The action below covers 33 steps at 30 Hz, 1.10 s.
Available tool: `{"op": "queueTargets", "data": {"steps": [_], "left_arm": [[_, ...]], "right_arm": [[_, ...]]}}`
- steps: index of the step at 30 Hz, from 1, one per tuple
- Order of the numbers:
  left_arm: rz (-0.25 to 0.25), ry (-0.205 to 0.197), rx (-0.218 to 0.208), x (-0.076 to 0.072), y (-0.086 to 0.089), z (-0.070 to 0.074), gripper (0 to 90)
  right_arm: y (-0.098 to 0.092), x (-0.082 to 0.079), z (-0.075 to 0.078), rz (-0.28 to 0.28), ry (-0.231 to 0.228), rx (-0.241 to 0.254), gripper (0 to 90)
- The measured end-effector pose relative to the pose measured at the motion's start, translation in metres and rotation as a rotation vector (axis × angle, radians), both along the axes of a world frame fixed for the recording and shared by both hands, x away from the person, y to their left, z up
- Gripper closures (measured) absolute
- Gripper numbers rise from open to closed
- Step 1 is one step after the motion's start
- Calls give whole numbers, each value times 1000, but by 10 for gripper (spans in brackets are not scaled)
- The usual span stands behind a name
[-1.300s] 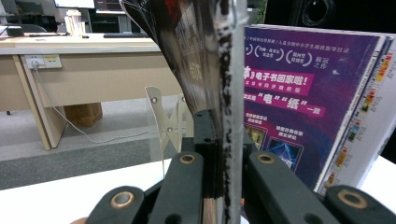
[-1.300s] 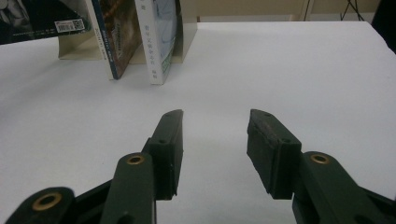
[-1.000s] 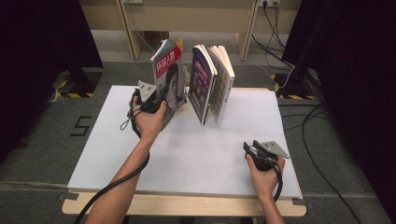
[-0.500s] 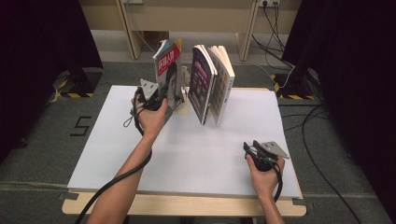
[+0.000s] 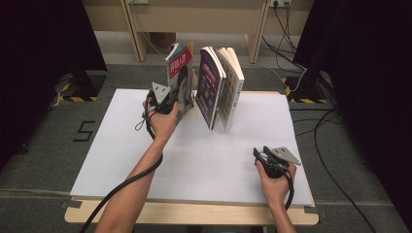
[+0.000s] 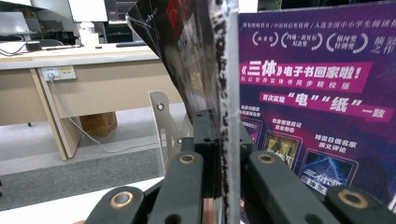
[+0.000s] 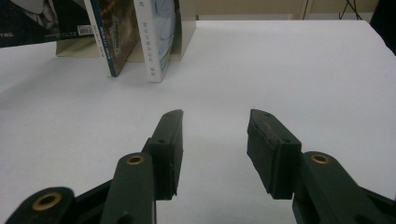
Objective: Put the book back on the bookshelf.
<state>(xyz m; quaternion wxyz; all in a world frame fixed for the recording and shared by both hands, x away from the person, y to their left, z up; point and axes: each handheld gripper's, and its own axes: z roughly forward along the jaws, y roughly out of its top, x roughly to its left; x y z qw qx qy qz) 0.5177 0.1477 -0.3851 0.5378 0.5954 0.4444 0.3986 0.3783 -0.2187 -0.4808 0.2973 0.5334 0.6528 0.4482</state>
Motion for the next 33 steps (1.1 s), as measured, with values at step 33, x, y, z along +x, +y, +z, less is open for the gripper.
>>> {"op": "queueTargets", "data": {"steps": [33], "left_arm": [[23, 23, 38, -12, 0, -12, 810]], "right_arm": [[1, -1, -1, 4, 3, -3, 562]]}}
